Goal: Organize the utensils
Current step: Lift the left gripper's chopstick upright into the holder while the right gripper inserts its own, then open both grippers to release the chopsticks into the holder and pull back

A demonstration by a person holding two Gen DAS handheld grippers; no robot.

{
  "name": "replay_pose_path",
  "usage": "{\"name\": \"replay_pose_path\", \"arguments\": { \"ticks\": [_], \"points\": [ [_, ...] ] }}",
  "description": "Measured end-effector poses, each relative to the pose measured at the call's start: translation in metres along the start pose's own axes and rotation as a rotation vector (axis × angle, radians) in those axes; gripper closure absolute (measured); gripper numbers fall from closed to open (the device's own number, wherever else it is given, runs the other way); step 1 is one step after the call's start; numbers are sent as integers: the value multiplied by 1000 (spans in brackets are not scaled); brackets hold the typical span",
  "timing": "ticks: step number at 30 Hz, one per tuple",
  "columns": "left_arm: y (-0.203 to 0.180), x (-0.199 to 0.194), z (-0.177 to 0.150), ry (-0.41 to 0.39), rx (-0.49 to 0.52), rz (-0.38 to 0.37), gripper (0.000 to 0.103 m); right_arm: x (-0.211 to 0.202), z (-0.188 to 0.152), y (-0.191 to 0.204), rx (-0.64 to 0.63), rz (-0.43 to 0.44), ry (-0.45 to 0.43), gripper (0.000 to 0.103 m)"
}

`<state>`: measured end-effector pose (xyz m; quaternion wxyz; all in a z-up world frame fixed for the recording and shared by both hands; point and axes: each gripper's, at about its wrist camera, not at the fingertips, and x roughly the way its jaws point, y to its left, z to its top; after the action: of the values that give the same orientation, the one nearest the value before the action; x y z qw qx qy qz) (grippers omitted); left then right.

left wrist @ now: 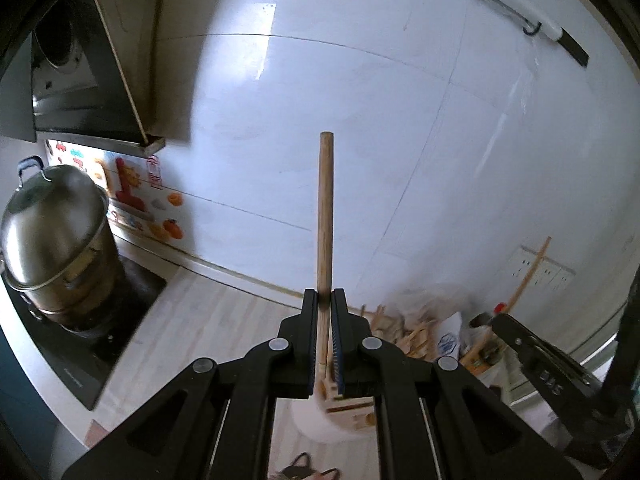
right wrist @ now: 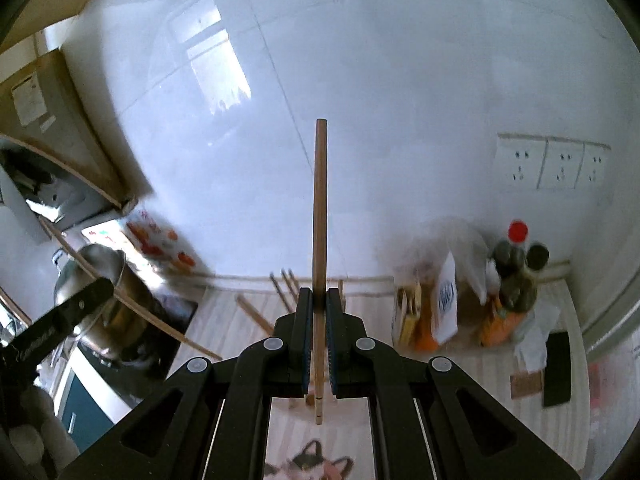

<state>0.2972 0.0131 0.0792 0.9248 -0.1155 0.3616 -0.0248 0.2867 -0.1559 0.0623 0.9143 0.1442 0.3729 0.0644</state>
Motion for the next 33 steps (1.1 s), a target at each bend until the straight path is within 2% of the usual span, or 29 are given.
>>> {"name": "replay_pose_path", "arguments": {
  "ticks": [5,12,22,26,29,31,32,33],
  "points": [
    [-8,30,6,42,-63,-25,99,21,28,0,20,-21,-33,97],
    [-21,76,-7,91,-68,-1,99,70,47,-8,58,-58,-30,97],
    [-21,131,-26,193,-25,51,99,129,29,-15,43,-71,58,97],
    [-19,135,-26,226,-17,19,97,141,19,-15,30,-68,91,96],
    [-22,126,-25,233,-14,8,93,152,14,-12,8,-38,162,96],
    [-26,116,-23,215,32,47,85,154,11,-12,9,-21,195,93],
    [-26,111,-23,200,46,68,71,152,11,-12,8,-15,199,87],
    [-24,105,-23,186,51,87,49,148,10,-12,11,-9,194,83]
  ]
}}
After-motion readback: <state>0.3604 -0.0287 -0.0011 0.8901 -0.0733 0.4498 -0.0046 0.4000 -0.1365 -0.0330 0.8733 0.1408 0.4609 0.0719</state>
